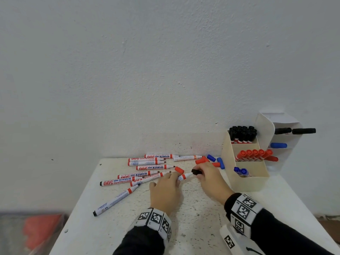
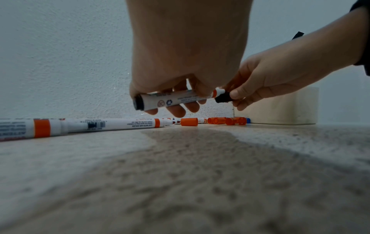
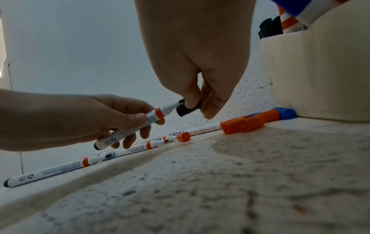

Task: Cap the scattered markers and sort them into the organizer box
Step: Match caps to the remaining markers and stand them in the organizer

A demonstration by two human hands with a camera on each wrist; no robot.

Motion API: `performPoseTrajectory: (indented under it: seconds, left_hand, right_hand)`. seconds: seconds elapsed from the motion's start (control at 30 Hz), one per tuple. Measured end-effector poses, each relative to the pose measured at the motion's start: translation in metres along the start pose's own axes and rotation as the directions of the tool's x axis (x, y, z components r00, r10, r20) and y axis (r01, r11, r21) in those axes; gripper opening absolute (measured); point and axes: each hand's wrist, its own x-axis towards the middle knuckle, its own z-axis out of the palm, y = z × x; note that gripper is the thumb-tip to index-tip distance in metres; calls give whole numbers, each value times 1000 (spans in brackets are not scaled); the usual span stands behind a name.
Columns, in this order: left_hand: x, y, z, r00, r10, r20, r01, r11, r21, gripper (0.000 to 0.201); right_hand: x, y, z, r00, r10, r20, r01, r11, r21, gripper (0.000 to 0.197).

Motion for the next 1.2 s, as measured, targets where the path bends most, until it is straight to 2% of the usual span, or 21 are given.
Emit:
performPoseTrajectory:
  seconds: [0.07, 0.2, 0.37, 0.53, 0.73, 0.87, 0.93, 0.97, 1.07, 1.13, 1.2]
  left_hand:
    - [0, 0, 1, 1000, 8, -5, -8, 1000, 2, 32]
    - [0, -1, -2, 1000, -31, -2, 31, 1000, 3, 34]
    - [0, -2, 0, 999, 11, -37, -13, 999, -31, 33]
    - [2, -2, 3, 998, 64, -9, -65, 997, -34, 35]
    - [2, -2, 0, 998, 51, -36, -55, 992, -109, 35]
    - [1, -2, -1, 989, 117, -89, -124, 989, -83, 33]
    - [0, -5, -5, 983, 162, -92, -166, 985, -42, 33]
    - [-1, -5, -7, 978, 191, -83, -193, 981, -23, 34]
    - [-10, 0, -13, 965, 261, -34, -260, 965, 24, 34]
    - [-16, 6, -13, 961, 276, 17, -276, 954, 118, 36]
    - [-19, 9, -12, 965, 257, 56, -263, 940, 217, 36]
  right_hand:
    - [-2, 0, 1, 998, -55, 3, 55, 998, -2, 28]
    - [-3, 3, 2, 991, -81, -109, 86, 996, 35, 30]
    - [-6, 0, 3, 990, -140, -8, 140, 984, 106, 27]
    - [0, 3, -2, 994, -64, -89, 86, 958, 274, 17]
    - [-1, 5, -4, 995, -82, -50, 95, 912, 399, 37]
    - [-2, 1, 0, 993, -81, -81, 108, 890, 443, 30]
    - [-6, -2, -1, 996, -63, -55, 82, 879, 470, 16]
    - [-7, -3, -2, 998, -47, -35, 58, 887, 457, 18]
    - [-6, -2, -3, 998, 57, 21, -60, 949, 311, 45]
    - [-5, -5, -1, 988, 133, 73, -145, 971, 190, 45]
    - [-6, -10, 3, 982, 167, 85, -181, 961, 207, 43]
